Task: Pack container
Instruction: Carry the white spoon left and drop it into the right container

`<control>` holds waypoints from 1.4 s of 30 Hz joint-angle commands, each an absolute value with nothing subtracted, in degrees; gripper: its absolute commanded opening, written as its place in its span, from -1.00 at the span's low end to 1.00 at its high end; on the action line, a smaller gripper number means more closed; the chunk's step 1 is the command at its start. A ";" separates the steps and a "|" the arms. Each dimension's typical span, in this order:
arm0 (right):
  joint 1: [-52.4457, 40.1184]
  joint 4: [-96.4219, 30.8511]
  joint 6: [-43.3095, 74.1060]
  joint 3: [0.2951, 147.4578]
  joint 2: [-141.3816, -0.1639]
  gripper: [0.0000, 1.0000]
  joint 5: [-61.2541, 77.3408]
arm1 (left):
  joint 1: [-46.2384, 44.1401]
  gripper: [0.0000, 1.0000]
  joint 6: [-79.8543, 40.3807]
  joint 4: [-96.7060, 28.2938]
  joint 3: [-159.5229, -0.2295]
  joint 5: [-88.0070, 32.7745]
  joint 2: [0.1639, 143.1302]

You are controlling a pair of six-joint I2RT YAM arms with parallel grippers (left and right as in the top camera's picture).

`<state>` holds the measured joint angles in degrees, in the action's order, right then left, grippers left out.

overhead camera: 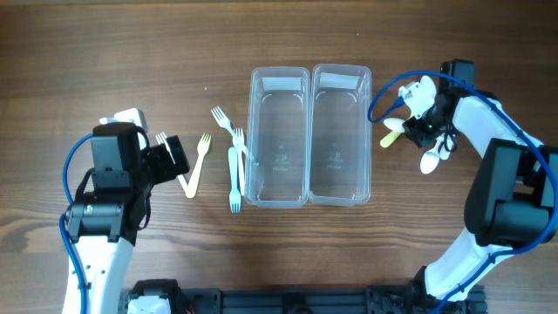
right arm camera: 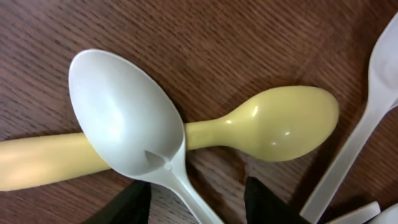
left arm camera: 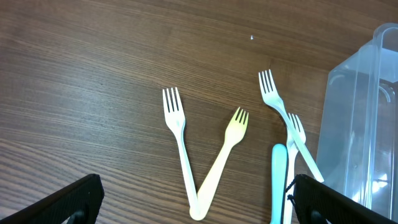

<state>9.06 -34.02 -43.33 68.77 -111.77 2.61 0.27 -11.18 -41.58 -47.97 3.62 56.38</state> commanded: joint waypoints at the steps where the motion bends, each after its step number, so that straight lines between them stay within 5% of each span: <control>1: 9.02 -34.81 -31.55 66.98 -116.42 0.23 1.30 | -0.05 0.99 -10.24 -41.43 -49.19 4.40 56.31; 7: 9.04 -36.99 -23.31 66.98 -116.42 0.24 6.35 | -0.05 1.00 -10.24 -41.43 -49.19 4.40 56.31; 14: 9.02 -38.65 -17.74 67.00 -116.42 -0.26 7.55 | -0.05 1.00 -10.24 -41.43 -49.19 4.40 56.31; 16: 9.02 -39.40 -14.55 67.00 -116.42 -0.57 7.57 | -0.05 1.00 -10.24 -41.43 -49.19 4.40 56.31; 22: 9.02 -41.25 -9.89 67.00 -116.42 -0.91 10.20 | -0.05 1.00 -10.24 -41.43 -49.19 4.40 56.31; 29: 9.02 -45.15 -5.67 69.38 -113.51 -0.91 13.15 | -0.05 1.00 -10.24 -41.45 -49.19 4.40 56.31; 37: 8.29 -42.59 0.95 69.54 -85.69 -0.91 23.22 | -0.05 1.00 -10.24 -41.43 -49.19 4.40 56.34; 42: -3.16 -44.84 12.43 69.41 -79.85 -0.91 25.76 | -0.05 1.00 -10.24 -41.43 -49.19 4.40 56.31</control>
